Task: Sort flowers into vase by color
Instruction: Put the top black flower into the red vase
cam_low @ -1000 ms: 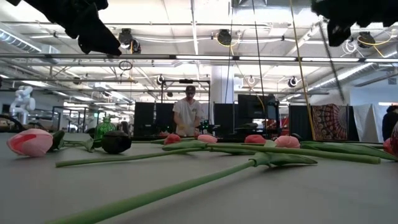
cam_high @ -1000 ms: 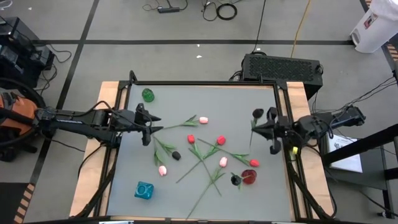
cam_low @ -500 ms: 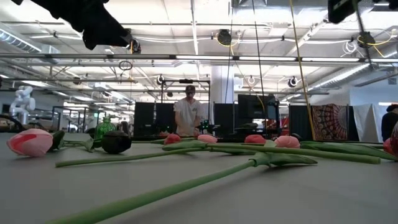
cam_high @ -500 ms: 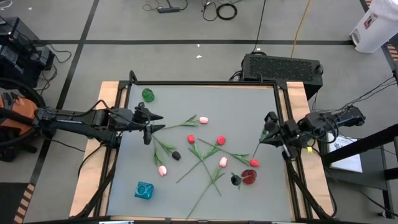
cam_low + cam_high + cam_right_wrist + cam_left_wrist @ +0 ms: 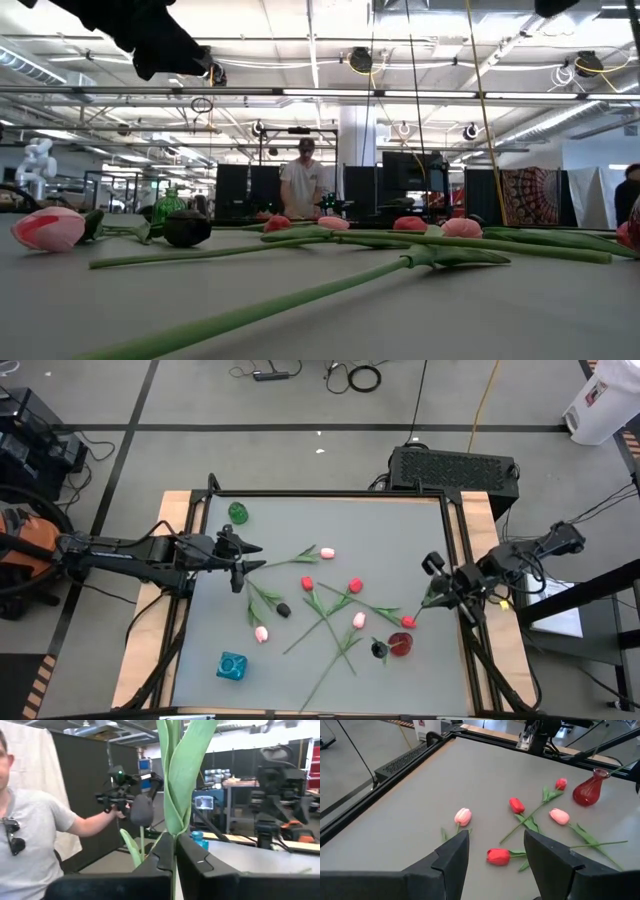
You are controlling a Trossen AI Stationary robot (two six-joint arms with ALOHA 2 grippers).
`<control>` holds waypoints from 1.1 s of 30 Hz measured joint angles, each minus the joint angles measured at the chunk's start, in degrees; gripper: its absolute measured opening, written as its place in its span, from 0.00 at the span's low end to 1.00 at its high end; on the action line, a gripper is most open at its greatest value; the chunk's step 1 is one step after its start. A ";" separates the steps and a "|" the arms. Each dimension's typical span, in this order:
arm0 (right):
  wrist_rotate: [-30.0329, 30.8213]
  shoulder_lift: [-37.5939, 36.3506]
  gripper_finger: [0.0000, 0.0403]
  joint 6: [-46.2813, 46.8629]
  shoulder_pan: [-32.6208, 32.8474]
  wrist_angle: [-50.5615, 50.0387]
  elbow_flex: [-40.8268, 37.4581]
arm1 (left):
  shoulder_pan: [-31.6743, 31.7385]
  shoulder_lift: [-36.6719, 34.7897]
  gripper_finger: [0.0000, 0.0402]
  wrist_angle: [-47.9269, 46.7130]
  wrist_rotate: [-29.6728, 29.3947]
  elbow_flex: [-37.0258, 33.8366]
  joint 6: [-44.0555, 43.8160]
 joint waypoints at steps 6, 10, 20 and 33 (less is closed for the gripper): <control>-0.21 5.61 0.00 -0.93 3.26 3.79 0.00 | 0.00 0.00 0.49 -0.01 0.00 0.00 0.02; -0.20 8.22 0.00 -0.96 5.37 5.23 0.00 | 0.00 0.02 0.49 -0.03 0.01 0.00 0.02; 0.10 11.49 0.00 -2.22 8.48 9.50 0.00 | 0.00 0.00 0.49 -0.06 0.01 0.00 0.07; 0.37 14.53 0.00 -4.95 8.48 9.52 0.00 | 0.00 0.00 0.49 -0.08 0.02 0.00 0.09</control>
